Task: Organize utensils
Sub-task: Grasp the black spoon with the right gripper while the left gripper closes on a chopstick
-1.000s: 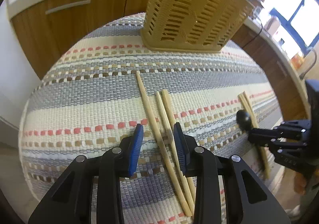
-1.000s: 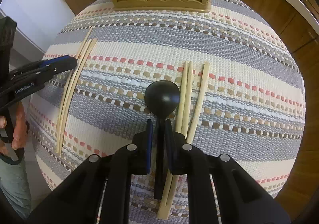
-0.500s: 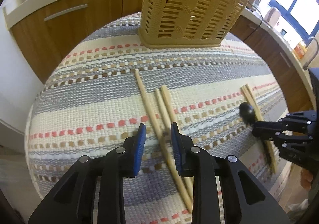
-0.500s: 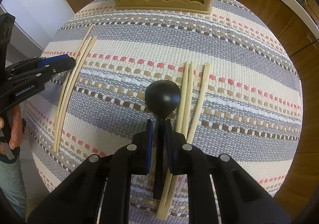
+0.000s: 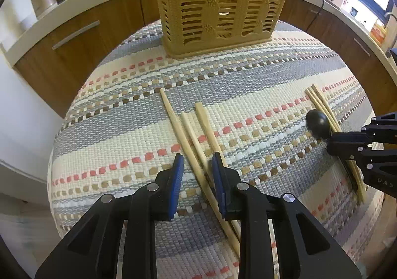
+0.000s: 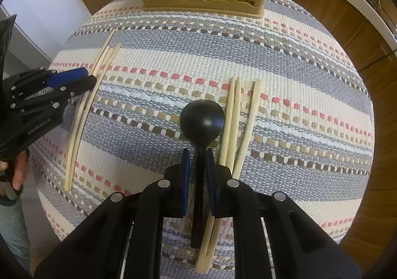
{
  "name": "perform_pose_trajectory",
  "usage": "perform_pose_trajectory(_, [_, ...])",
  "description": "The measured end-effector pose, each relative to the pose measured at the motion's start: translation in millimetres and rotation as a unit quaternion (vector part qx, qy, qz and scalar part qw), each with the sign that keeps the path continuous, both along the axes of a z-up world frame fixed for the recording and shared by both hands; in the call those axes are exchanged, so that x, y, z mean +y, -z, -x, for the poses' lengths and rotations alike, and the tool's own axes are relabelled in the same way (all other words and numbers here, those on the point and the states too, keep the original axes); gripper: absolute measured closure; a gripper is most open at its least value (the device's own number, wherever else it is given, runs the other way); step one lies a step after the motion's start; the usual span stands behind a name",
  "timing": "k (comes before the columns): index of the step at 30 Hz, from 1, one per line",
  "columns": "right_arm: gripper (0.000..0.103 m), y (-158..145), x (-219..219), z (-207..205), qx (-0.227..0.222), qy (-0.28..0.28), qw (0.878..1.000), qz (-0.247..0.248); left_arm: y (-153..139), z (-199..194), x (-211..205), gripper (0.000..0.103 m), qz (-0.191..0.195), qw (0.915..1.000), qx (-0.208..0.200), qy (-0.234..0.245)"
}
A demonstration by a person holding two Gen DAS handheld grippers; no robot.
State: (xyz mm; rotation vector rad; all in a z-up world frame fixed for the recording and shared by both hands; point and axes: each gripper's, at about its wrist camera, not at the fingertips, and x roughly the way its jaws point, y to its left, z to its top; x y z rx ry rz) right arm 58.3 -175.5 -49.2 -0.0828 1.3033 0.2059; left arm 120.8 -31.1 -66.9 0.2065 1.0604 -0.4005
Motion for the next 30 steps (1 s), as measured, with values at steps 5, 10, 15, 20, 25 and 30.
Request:
perform_pose_trajectory(5, [0.092,0.4,-4.5,-1.9,0.006,0.0,1.0,-0.014,-0.5,-2.0,18.4,0.081,0.054,0.9984,0.016,-0.001])
perform_pose_trajectory(10, [0.092,0.0,-5.2,-0.9,0.0,-0.002,1.0,-0.015,0.9,-0.9,25.3,0.088,0.052,0.9984,0.018,-0.012])
perform_pose_trajectory(15, [0.092,0.1,-0.3,0.6,0.0,-0.002,1.0,-0.013,0.7,2.5,11.4,0.088,0.012,0.9997,0.01,-0.021])
perform_pose_trajectory(20, [0.092,0.3,2.7,-0.5,0.001,-0.003,1.0,-0.006,2.4,-7.9,-10.0,0.089,-0.016,0.9997,0.012,-0.018])
perform_pose_trajectory(25, [0.092,0.9,8.0,-1.3,0.002,-0.02,1.0,0.006,3.9,-5.4,-12.7,0.091,-0.026,0.9996,0.009,0.01])
perform_pose_trajectory(30, [0.092,0.8,8.8,-0.9,0.002,-0.02,1.0,0.002,3.3,-2.0,5.3,0.095,0.02,0.9996,0.017,0.006])
